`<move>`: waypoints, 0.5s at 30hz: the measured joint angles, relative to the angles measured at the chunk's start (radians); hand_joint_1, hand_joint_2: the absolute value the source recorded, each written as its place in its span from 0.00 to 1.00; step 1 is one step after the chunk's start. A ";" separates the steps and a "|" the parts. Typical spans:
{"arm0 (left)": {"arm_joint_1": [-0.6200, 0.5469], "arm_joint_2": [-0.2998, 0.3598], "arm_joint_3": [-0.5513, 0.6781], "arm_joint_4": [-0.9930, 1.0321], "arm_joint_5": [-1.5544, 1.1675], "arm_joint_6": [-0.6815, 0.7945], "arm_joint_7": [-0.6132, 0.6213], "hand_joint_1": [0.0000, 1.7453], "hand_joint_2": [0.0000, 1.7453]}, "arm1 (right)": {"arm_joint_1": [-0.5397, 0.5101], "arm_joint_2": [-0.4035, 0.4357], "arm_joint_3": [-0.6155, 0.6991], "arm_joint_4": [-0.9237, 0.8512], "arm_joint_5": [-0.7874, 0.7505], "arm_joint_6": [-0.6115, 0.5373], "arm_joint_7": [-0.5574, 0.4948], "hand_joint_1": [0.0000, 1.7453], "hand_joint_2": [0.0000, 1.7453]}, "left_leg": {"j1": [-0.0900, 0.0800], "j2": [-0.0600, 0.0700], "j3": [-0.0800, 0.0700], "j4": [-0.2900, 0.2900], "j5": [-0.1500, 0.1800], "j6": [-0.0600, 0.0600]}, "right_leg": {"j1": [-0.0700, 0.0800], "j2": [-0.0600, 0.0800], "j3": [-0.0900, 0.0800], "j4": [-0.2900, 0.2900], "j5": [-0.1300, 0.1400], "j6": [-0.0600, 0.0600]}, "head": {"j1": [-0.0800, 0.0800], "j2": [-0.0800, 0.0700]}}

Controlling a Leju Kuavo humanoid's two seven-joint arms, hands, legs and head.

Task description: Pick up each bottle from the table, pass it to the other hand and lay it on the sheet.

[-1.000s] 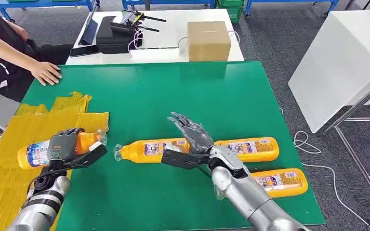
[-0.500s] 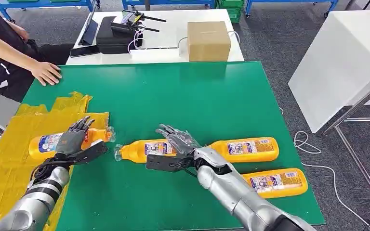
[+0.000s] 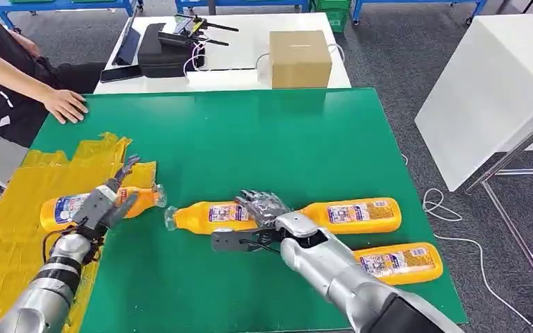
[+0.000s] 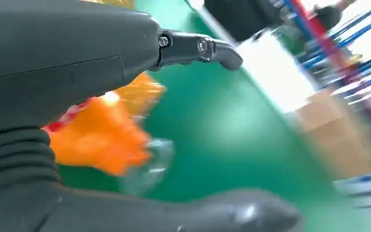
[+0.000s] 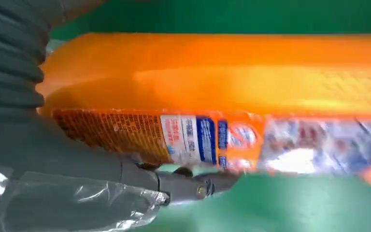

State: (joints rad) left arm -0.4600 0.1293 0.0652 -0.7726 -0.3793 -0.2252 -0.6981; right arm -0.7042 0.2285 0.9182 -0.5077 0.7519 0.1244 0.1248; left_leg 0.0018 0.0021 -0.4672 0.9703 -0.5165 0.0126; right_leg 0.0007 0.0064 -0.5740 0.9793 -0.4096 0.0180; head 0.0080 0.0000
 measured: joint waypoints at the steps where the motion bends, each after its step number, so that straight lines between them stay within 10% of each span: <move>1: 0.005 -0.002 0.005 -0.029 0.068 -0.041 0.000 0.00 0.00 | -0.008 0.002 0.008 0.014 0.010 0.012 0.004 1.00 1.00 | 0.000 0.000 0.000 0.000 0.000 0.000 | 0.000 0.000 0.000 0.000 0.000 0.000 | 0.000 0.000; 15: 0.030 -0.027 0.121 -0.138 0.382 -0.309 0.032 0.00 0.00 | -0.032 0.016 0.014 0.079 -0.023 -0.073 -0.008 1.00 1.00 | 0.000 0.000 0.004 0.000 0.000 0.000 | -0.001 0.000 0.004 0.000 0.000 0.000 | -0.001 0.000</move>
State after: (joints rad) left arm -0.4297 0.1018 0.1865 -0.9110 0.0030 -0.5340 -0.6661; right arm -0.7362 0.2449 0.9323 -0.4292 0.7286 0.0515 0.1167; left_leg 0.0014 0.0021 -0.4634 0.9703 -0.5166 0.0127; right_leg -0.0003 0.0063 -0.5700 0.9789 -0.4096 0.0180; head 0.0072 0.0000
